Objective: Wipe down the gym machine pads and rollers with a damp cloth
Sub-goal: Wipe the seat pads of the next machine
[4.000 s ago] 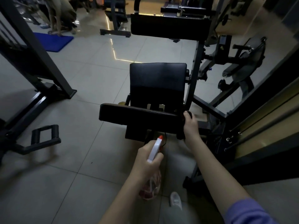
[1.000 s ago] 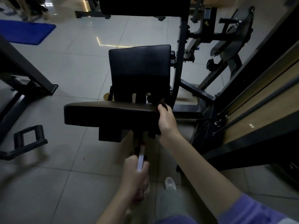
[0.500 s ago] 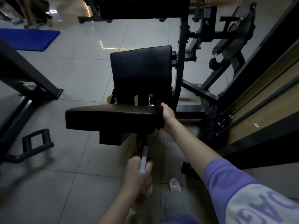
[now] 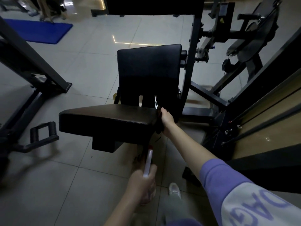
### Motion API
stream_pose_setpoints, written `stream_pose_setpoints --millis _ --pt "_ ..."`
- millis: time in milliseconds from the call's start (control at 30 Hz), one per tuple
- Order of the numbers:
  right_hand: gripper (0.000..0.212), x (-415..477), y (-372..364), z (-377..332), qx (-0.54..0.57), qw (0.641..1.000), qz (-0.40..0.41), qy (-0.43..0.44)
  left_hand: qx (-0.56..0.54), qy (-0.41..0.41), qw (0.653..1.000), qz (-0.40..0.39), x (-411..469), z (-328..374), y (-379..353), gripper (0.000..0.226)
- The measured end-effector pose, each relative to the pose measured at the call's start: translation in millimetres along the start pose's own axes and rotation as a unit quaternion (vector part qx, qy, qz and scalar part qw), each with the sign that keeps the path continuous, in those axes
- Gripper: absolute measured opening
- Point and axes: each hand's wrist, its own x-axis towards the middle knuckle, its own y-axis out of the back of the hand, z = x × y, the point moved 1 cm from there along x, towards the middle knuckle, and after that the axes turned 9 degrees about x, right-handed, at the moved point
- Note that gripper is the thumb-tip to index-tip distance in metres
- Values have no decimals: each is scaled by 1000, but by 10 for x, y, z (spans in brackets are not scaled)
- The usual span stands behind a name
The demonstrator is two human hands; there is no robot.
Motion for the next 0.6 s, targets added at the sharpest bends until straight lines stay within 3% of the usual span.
stream_pose_setpoints --millis 200,267,367,433,467,533,600 --pt "42 135 68 28 -27 999 -34 -11 19 73 997 -24 113 -148 -64 46" --pt "36 141 133 30 -30 998 -50 -18 50 45 997 -38 136 -100 -95 40" --pt "27 65 216 30 -33 996 -73 -26 120 -72 990 27 229 3 -95 15" --pt "27 29 237 54 -29 996 -79 -27 216 -166 962 32 358 -57 -86 68" --pt "26 17 229 62 -23 997 -75 -24 238 -182 954 9 417 -86 -74 82" --pt "22 29 189 50 -19 998 -61 -15 248 -209 946 -11 489 -108 -55 89" --pt "19 97 158 51 -19 999 -45 0 237 -247 939 -13 515 -66 -42 81"
